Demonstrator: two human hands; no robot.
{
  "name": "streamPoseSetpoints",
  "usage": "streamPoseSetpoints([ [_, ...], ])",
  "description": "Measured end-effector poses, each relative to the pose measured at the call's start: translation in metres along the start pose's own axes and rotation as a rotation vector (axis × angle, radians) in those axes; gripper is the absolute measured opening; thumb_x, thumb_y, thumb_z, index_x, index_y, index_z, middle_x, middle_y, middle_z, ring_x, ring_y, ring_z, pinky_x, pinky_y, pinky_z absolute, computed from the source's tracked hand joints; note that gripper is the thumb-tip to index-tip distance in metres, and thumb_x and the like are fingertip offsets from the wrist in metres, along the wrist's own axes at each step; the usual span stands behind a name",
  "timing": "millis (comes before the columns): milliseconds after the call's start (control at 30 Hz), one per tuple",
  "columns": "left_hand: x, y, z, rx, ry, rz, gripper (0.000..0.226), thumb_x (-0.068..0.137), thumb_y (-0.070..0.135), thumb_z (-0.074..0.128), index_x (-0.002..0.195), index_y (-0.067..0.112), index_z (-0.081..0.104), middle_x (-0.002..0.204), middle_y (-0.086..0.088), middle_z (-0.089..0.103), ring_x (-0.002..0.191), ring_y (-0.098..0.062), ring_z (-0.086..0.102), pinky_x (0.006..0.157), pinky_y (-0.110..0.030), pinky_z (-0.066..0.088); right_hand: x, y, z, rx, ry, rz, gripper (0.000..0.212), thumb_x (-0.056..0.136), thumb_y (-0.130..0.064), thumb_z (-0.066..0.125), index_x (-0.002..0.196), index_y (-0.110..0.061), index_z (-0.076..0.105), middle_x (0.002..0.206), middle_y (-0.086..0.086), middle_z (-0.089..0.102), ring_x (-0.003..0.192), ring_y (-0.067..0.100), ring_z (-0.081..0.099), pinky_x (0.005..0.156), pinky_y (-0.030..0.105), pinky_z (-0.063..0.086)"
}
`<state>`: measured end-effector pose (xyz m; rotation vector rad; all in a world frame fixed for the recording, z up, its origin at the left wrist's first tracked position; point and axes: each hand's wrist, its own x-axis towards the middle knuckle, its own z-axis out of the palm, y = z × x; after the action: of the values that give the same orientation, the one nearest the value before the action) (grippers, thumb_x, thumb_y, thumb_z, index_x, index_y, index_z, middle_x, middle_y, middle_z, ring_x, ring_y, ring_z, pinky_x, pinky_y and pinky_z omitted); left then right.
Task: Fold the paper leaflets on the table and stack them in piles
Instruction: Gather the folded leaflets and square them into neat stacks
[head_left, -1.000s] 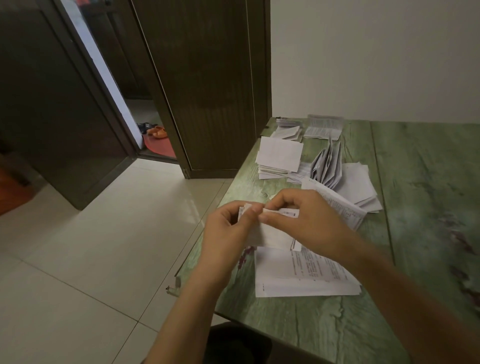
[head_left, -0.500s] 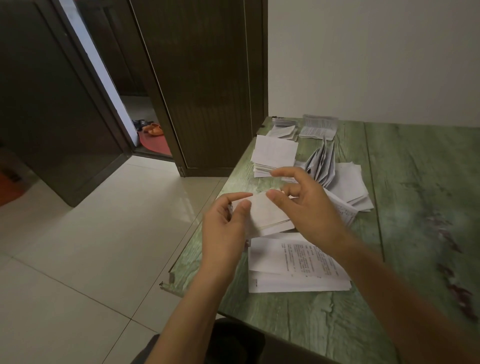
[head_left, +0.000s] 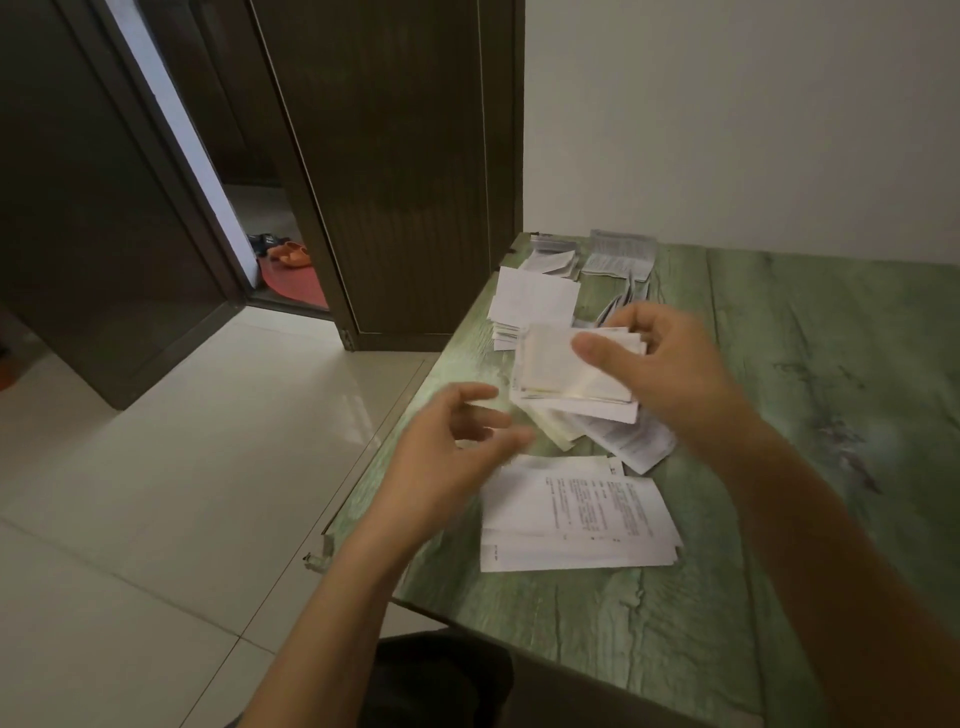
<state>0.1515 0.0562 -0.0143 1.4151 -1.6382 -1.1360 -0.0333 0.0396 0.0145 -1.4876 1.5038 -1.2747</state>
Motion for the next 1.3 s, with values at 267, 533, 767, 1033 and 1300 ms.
streamPoseSetpoints([
  [267, -0.007, -0.01, 0.03, 0.756, -0.296, 0.077, 0.072, 0.073, 0.043, 0.072, 0.136, 0.036, 0.037, 0.143, 0.013, 0.037, 0.133, -0.014, 0.028, 0.107, -0.039, 0.019, -0.047, 0.021, -0.022, -0.125, -0.04, 0.072, 0.015, 0.084, -0.02, 0.067, 0.08, -0.008, 0.059, 0.071, 0.003, 0.062, 0.05, -0.003, 0.056, 0.042, 0.011, 0.042],
  [533, -0.014, -0.006, 0.035, 0.81, -0.131, 0.195, 0.057, 0.08, 0.033, 0.067, 0.132, 0.034, 0.045, 0.147, 0.007, 0.025, 0.134, -0.013, 0.012, 0.103, -0.03, 0.009, -0.084, 0.046, -0.024, -0.066, -0.081, 0.149, 0.012, 0.081, -0.02, 0.069, 0.074, -0.013, 0.062, 0.072, 0.0, 0.062, 0.055, -0.003, 0.056, 0.047, 0.01, 0.041],
  [767, -0.015, -0.001, 0.031, 0.69, -0.069, 0.316, 0.021, 0.091, 0.016, 0.052, 0.105, 0.026, 0.065, 0.104, 0.012, 0.051, 0.103, -0.009, 0.042, 0.084, -0.025, 0.029, -0.098, 0.062, -0.006, -0.181, 0.035, -0.098, 0.021, 0.073, -0.02, 0.077, 0.067, -0.028, 0.058, 0.115, -0.022, 0.054, 0.113, -0.008, 0.044, 0.084, 0.017, 0.042],
  [1033, -0.031, 0.012, 0.025, 0.676, -0.267, 0.274, 0.027, 0.08, 0.043, 0.066, 0.102, 0.027, 0.06, 0.097, 0.014, 0.059, 0.091, -0.006, 0.052, 0.087, -0.026, 0.041, -0.113, 0.064, -0.003, -0.47, 0.167, -0.497, 0.021, 0.078, -0.039, 0.06, 0.078, -0.029, 0.041, 0.068, -0.007, 0.051, 0.069, 0.008, 0.048, 0.057, 0.006, 0.037],
  [1300, -0.036, 0.013, 0.028, 0.826, -0.24, 0.304, 0.007, 0.087, 0.031, 0.059, 0.086, 0.025, 0.054, 0.094, 0.003, 0.061, 0.088, -0.017, 0.056, 0.073, -0.028, 0.045, -0.119, 0.07, -0.004, -0.364, 0.074, -0.43, 0.015, 0.08, -0.04, 0.055, 0.086, -0.031, 0.045, 0.096, -0.018, 0.049, 0.09, -0.004, 0.051, 0.072, 0.007, 0.043],
])
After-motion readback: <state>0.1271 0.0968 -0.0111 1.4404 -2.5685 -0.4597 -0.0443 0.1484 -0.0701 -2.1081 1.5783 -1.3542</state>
